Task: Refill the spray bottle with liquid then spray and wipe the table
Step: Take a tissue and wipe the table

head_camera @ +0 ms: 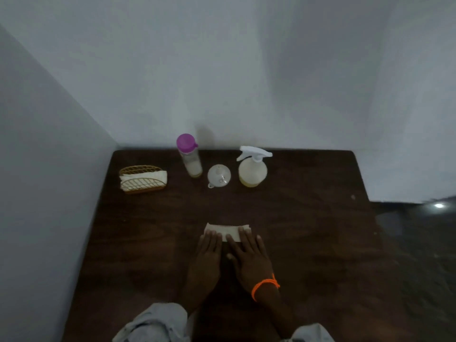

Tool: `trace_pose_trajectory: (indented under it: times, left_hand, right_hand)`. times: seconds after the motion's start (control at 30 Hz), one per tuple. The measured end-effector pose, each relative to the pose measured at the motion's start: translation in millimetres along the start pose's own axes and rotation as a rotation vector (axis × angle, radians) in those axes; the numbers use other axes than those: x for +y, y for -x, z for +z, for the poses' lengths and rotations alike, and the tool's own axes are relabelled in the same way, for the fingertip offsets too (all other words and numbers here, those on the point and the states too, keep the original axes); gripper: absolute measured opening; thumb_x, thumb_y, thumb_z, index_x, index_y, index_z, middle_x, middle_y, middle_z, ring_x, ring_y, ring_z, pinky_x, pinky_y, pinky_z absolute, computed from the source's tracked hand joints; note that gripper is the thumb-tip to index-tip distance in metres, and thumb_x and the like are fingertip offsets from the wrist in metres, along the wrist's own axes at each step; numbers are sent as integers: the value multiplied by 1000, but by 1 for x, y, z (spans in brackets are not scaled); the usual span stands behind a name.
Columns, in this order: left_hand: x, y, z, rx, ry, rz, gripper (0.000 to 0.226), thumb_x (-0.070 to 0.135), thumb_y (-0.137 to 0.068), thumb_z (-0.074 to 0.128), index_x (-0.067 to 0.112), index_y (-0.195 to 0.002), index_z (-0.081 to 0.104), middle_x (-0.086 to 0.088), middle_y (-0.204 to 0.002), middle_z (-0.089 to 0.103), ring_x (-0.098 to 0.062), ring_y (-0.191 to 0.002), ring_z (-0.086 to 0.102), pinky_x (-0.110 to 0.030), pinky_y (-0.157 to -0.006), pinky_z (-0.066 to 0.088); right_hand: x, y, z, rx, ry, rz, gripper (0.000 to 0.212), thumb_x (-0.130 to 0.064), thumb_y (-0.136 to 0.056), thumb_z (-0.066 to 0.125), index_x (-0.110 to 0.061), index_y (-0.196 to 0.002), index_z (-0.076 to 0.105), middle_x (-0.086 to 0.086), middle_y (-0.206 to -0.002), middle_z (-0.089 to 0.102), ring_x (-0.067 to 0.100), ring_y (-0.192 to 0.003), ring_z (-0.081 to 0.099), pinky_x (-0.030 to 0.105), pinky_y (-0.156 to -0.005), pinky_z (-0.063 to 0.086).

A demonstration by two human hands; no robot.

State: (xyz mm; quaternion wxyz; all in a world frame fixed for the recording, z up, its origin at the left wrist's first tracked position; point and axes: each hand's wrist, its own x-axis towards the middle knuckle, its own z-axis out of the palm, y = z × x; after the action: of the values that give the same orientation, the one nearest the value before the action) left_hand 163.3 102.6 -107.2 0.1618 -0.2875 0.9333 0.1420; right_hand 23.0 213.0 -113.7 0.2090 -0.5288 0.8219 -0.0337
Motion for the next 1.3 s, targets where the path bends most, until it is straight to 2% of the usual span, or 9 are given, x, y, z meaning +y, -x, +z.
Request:
trace_pose_trajectory:
  times: [0.13,0.23,0.3,0.4,0.6,0.7,0.83,1.03,1.3]
  left_hand:
    - [50,-41,-17,22,-22,109,65,24,-89,53,0,-149,43,-23,-155,42,-36,-149,33,-49,-125,22]
    - [91,-73,-33,-25,-111,261,61,25,-99,35,1,-156,30,-20,-163,27,-35,-154,20,-47,-127,5]
    - [111,-85,-34,-9,-201,357,62,26,-94,26,4,-149,45,-18,-155,45,-33,-148,36,-46,-124,11]
    - [131,-75,-25,-43,-270,498,64,27,-90,24,6,-143,54,-15,-148,54,-31,-143,45,-46,-122,22]
    - [111,-3,1,-32,-296,653,64,26,-97,23,0,-155,29,-21,-163,24,-35,-154,17,-49,-124,-2]
    - [115,5,-2,-155,-305,666,65,29,-104,32,2,-159,8,-19,-168,3,-33,-156,-5,-50,-125,-9]
    - [130,-38,-10,-94,-315,617,71,39,-102,37,0,-158,18,-21,-166,17,-36,-156,9,-52,-125,-5]
    - [149,-135,-56,3,-257,444,56,23,-107,30,2,-158,21,-21,-165,24,-35,-155,13,-51,-127,4]
    - [83,-131,-76,-8,-204,273,60,28,-105,39,3,-157,24,-19,-164,26,-32,-155,18,-48,-127,14]
  right_hand:
    - [53,10,-11,46,6,148,56,-53,-101,32,-42,-156,21,3,-166,15,24,-154,14,46,-121,9]
    - [90,29,-18,64,6,311,56,-54,-102,29,-43,-156,19,3,-166,16,23,-154,14,45,-122,8]
    - [100,50,-15,73,-14,412,57,-55,-102,29,-43,-156,17,4,-166,19,22,-154,12,45,-122,8]
    - [90,86,-1,115,-81,520,58,-54,-101,33,-41,-156,20,8,-165,21,24,-154,15,45,-122,9]
    - [32,153,36,69,-213,614,59,-59,-99,26,-39,-155,26,9,-162,29,28,-149,29,40,-121,5]
    - [29,160,39,44,-212,637,60,-60,-99,22,-42,-156,21,8,-162,30,26,-148,30,38,-120,1]
    - [63,127,22,103,-192,602,59,-60,-99,17,-42,-155,23,13,-160,33,27,-149,28,45,-119,14]
    - [130,31,-49,76,-131,541,68,-66,-90,4,-46,-155,8,7,-168,10,23,-155,3,44,-124,5]
    - [97,-36,-62,-21,-151,349,72,-70,-94,25,-40,-158,9,5,-168,-4,23,-155,-7,44,-125,0]
